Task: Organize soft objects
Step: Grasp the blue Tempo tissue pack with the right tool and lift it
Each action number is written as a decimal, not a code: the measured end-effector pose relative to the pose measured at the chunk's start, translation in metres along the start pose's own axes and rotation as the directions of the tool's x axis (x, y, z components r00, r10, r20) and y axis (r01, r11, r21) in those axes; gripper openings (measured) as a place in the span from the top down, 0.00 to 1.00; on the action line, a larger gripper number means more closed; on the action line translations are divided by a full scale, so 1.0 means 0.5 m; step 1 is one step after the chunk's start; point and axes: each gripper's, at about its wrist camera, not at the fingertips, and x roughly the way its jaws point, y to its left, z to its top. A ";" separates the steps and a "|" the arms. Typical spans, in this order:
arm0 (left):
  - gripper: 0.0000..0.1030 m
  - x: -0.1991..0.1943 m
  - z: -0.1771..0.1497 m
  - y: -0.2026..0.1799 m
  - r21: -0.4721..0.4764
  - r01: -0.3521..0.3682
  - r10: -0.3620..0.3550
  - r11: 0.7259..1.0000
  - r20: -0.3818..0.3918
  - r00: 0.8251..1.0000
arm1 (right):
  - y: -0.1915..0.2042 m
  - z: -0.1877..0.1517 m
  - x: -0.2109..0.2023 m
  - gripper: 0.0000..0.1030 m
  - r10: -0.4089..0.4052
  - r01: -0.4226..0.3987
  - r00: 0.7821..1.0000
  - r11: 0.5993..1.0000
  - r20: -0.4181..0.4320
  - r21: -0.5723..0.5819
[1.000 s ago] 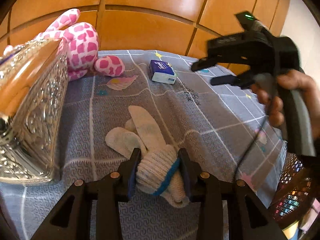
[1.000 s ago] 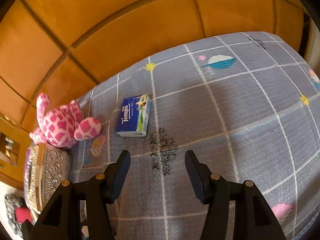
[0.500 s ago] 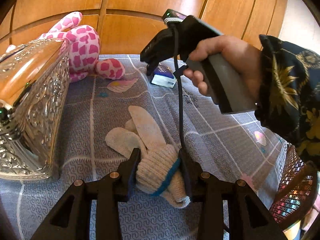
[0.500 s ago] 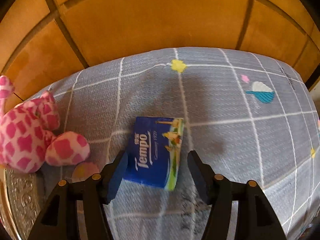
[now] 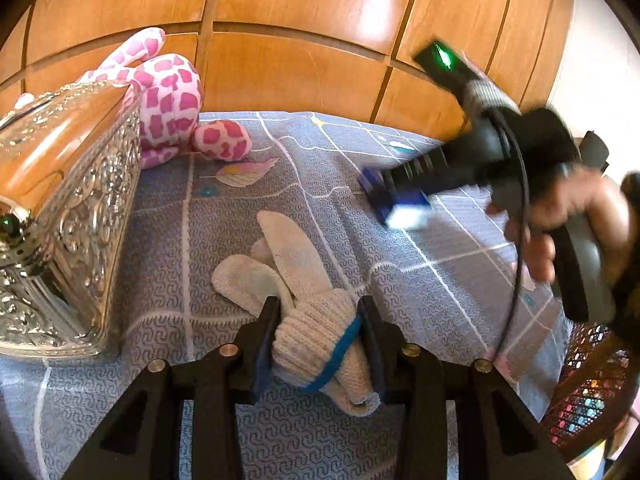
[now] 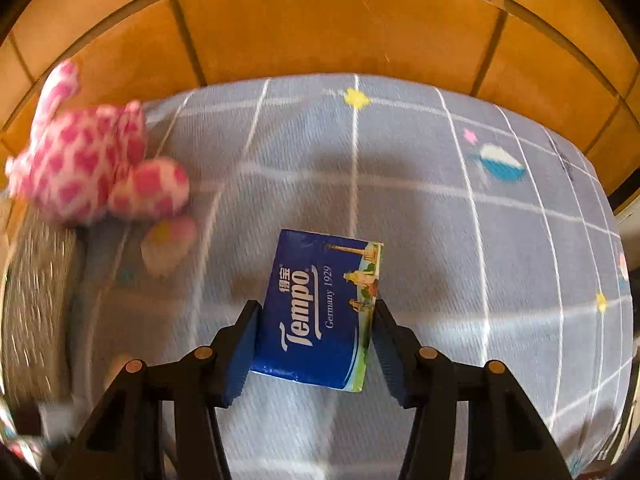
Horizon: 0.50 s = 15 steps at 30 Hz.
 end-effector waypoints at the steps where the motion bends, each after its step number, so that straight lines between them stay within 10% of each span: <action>1: 0.61 0.000 0.001 0.000 0.003 -0.002 0.002 1.000 -0.001 1.000 | -0.005 -0.018 0.000 0.46 -0.022 0.022 1.000 1.000 -0.001 -0.015; 15: 0.64 -0.027 0.004 -0.014 -0.003 -0.093 0.093 0.996 -0.040 0.995 | -0.016 -0.048 0.026 0.47 -0.032 0.032 0.999 0.999 -0.012 -0.027</action>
